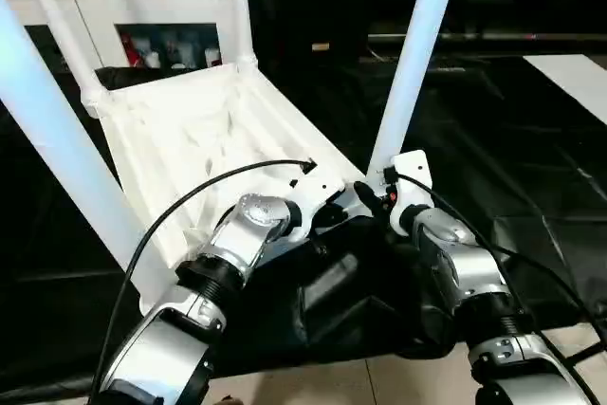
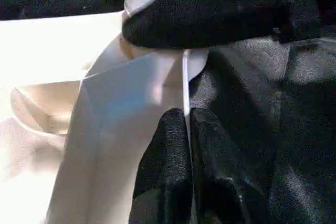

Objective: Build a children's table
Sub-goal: Rotate leg to tighten

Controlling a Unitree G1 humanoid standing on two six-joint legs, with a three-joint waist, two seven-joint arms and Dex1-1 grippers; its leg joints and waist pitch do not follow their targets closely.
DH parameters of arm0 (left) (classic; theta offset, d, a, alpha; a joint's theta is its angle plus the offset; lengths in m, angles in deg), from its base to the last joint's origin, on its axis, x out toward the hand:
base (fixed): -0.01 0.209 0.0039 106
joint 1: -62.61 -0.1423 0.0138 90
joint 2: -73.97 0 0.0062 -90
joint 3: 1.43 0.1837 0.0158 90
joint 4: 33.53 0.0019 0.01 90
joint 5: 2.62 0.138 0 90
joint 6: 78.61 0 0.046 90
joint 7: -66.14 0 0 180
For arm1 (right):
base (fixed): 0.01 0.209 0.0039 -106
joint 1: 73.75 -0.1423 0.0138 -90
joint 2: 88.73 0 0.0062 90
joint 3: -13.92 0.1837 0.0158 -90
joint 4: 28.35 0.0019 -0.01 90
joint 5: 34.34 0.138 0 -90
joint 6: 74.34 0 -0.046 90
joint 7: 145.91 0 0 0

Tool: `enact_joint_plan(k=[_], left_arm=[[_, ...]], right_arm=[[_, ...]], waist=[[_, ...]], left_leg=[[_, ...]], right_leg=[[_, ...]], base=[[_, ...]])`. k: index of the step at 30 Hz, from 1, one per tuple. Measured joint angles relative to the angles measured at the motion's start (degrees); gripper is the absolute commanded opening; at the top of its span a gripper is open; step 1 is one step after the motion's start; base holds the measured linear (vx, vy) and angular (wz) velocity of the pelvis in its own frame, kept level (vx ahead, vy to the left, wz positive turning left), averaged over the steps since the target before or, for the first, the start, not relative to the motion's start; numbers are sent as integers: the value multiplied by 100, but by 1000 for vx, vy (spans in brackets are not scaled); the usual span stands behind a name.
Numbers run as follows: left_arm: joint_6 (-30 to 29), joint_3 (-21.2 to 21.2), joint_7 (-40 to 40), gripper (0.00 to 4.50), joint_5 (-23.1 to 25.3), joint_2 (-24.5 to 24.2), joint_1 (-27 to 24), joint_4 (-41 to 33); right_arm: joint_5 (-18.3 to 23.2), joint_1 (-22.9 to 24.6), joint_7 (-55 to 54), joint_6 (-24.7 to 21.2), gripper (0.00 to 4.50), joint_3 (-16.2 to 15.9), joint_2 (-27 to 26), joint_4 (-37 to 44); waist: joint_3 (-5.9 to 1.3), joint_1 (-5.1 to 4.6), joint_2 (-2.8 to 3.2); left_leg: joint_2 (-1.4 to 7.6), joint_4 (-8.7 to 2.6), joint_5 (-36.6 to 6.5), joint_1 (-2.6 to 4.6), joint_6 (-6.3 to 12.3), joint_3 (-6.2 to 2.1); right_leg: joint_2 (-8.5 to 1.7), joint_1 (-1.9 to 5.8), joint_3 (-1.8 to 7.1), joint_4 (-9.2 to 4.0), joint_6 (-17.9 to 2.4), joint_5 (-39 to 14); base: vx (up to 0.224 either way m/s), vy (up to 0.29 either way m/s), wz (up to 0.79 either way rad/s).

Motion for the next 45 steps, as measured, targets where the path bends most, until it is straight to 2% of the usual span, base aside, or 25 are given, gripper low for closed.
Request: enact_joint_plan(k=[3, 7, 9, 12, 16, 20, 26, 32, 45], left_arm=[[187, -7, -96, 0, 39, -102, 19, 89], [339, -6, 35, 0, 47, -221, 2, 98], [470, -6, 290, 0, 24, -380, -50, 45], [798, 5, 850, 0, -41, -727, -199, -93], [1098, 95, 2119, 0, -331, -1262, -543, -579], [953, 150, 2862, 0, -539, -1520, -756, -1022], [902, 252, 3217, 0, -594, -1529, -787, -1191], [872, 235, 3241, 0, -594, -1538, -798, -1208], [860, 222, 3242, 0, -591, -1552, -808, -1222]], right_arm=[[17, -12, 169, 31, 383, -2, 39, -38], [183, 29, 986, -94, 383, -74, 386, 150], [272, 170, 1776, -112, 383, -287, 835, 545], [313, 314, 2572, -56, 383, -520, 1205, 876], [505, 487, 3275, -53, 383, -545, 1549, 999], [636, 524, 3832, -68, 383, -733, 1615, 1258], [685, 632, 4359, -152, 383, -998, 1814, 1489], [544, 673, 4451, -89, 383, -1074, 1882, 1450], [539, 651, 4465, -76, 282, -1073, 1844, 1380]], waist=[[4, -62, -5], [9, -88, -9], [11, -88, -7], [14, -82, -11], [12, -24, -5], [13, -10, -5], [13, 128, -7], [15, 120, -10], [16, 117, -13]], left_leg=[[0, -7, 0, 0, 0, -1], [1, -21, 0, -3, 0, -1], [3, -31, 0, -4, 0, -1], [4, -56, 0, -5, -1, -7], [4, -67, 2, -20, -2, -4], [6, -26, 2, -54, 0, 1], [3, -13, -11, -77, 20, 9], [5, -13, -10, -76, 19, 10], [6, -5, -9, -77, 20, 10]], right_leg=[[0, -7, -2, -1, 3, 1], [2, -23, -3, -1, 36, -8], [4, -27, -4, 0, 42, -5], [10, -39, -10, -2, 44, -6], [11, -58, -10, 0, 20, -1], [8, -72, -5, -6, 11, -7], [2, -71, -4, -34, 8, -5], [2, -73, -5, -30, 9, -5], [2, -75, -5, -18, 9, -5]], base=[[0, 0, 0], [0, 0, 0], [0, 0, 0], [0, 0, 0], [0, 0, 0], [0, 0, 0], [0, 0, 0], [0, 0, 0], [0, 0, 0]])
